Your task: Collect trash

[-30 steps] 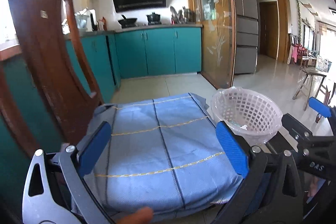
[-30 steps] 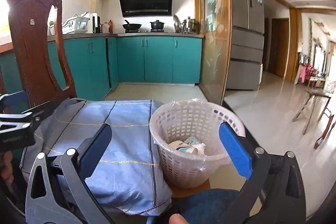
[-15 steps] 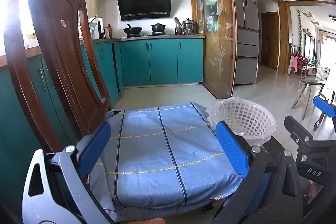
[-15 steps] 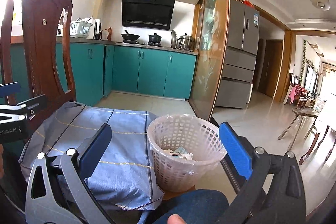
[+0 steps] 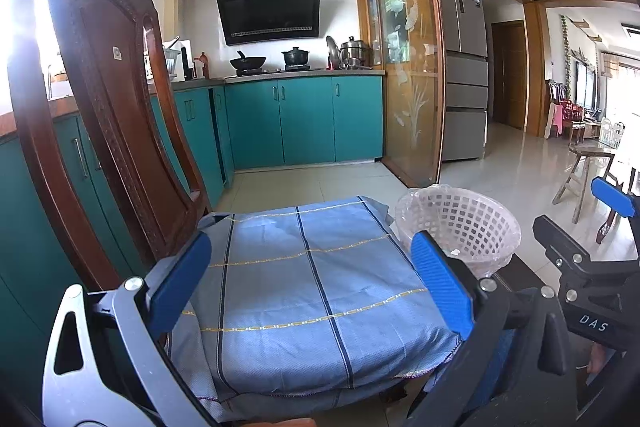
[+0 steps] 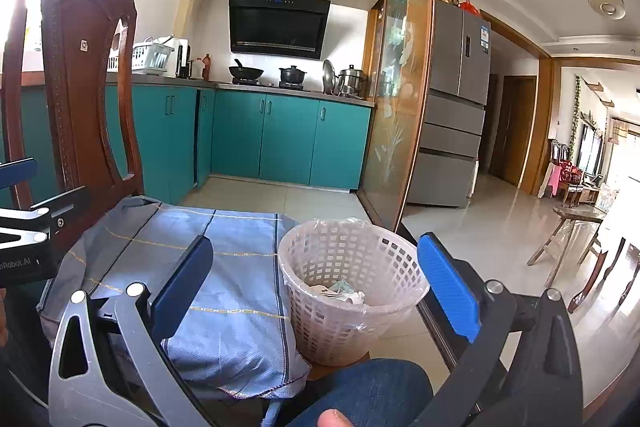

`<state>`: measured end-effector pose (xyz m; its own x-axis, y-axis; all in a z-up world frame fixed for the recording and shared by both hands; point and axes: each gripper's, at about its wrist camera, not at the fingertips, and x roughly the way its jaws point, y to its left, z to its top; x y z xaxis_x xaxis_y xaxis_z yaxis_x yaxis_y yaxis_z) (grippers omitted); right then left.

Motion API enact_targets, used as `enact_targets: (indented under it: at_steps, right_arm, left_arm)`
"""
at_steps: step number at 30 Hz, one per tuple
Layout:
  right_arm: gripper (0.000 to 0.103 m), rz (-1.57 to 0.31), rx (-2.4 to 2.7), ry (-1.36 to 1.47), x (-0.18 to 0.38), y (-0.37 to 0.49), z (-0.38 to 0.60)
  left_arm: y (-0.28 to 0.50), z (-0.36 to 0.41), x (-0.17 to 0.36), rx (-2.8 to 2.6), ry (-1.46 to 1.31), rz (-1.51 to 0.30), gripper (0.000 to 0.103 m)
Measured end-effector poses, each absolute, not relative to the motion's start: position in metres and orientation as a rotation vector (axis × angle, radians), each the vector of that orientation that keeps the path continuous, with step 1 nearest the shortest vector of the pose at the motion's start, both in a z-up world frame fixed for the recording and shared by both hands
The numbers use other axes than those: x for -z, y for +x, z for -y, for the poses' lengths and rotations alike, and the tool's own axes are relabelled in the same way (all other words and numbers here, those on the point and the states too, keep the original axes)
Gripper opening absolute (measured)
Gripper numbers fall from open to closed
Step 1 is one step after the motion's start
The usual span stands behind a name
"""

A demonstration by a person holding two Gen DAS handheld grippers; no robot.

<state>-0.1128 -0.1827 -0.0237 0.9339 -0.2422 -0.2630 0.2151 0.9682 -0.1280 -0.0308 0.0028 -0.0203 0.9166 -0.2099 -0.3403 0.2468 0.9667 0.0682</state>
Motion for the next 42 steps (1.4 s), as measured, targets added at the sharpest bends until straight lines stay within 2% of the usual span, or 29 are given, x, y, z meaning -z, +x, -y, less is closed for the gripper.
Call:
enact_targets:
  at_steps: [42]
  right_arm:
    - [0.100, -0.306, 0.236, -0.079, 0.0323, -0.1091, 0.1862]
  left_arm:
    - [-0.0302, -0.0012, 0.0203, 0.217, 0.113, -0.353, 0.100]
